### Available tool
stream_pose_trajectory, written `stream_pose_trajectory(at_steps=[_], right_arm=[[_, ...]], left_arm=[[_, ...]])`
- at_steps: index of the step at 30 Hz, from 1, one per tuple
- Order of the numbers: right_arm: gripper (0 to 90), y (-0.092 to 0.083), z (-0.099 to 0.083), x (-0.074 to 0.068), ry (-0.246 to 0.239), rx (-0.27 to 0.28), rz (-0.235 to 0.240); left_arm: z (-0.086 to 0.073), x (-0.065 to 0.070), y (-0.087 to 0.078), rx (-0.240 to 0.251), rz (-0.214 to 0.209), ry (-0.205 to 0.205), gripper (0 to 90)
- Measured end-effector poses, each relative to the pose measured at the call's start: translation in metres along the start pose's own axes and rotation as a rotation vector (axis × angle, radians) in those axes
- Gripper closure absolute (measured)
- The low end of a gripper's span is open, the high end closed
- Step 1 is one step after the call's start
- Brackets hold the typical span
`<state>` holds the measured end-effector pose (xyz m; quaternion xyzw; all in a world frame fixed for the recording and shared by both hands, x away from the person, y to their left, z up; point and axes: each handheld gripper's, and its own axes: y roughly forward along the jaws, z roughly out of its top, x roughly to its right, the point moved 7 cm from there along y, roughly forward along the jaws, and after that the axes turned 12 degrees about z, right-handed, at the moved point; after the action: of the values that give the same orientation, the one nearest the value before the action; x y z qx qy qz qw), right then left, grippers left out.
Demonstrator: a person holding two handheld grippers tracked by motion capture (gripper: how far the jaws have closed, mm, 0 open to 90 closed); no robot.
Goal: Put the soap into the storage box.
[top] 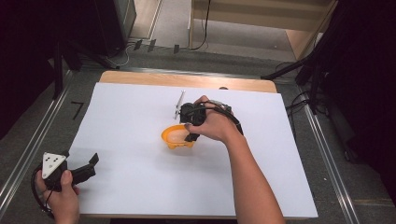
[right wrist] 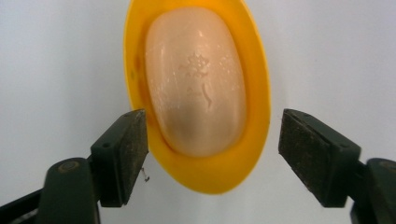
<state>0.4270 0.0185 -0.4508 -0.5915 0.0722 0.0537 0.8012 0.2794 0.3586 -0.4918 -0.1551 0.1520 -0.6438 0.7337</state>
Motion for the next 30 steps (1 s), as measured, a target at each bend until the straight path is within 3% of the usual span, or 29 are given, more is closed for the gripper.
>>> stream_pose_trajectory(at_steps=[9, 15, 30], right_arm=[[12.5, -0.009, -0.022, 0.000, 0.041, 0.027, -0.017], [0.0, -0.011, -0.040, -0.001, 0.089, 0.035, -0.020], [0.0, -0.016, -0.075, -0.011, 0.169, 0.088, -0.044]], left_arm=[[0.000, 0.000, 0.000, 0.002, -0.002, -0.004, 0.0], [0.000, 0.000, 0.000, 0.000, -0.004, -0.002, 0.0], [0.000, 0.000, 0.000, -0.007, -0.001, 0.003, 0.0]])
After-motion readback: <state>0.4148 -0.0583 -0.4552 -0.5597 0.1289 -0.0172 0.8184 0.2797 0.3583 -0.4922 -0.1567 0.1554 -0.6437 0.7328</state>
